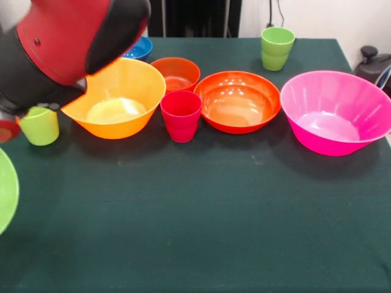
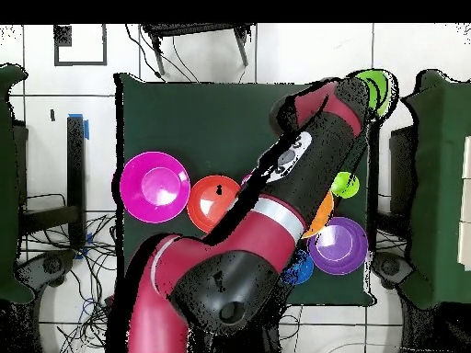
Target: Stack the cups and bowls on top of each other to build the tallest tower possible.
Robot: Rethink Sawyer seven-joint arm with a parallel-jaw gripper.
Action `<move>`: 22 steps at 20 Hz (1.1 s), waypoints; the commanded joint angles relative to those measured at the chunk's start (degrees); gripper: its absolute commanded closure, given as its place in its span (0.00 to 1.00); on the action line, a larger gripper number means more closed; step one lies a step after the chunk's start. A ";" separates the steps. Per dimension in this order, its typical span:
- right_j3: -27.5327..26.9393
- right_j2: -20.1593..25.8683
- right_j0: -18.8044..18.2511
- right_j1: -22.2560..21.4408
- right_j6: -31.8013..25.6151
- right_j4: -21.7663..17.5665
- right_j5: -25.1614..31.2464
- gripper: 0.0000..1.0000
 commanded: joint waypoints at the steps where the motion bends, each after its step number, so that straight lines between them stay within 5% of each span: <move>1: -4.92 0.56 1.10 5.13 16.82 5.97 10.23 1.00; 22: -7.80 -5.84 2.66 6.87 17.80 14.23 18.04 1.00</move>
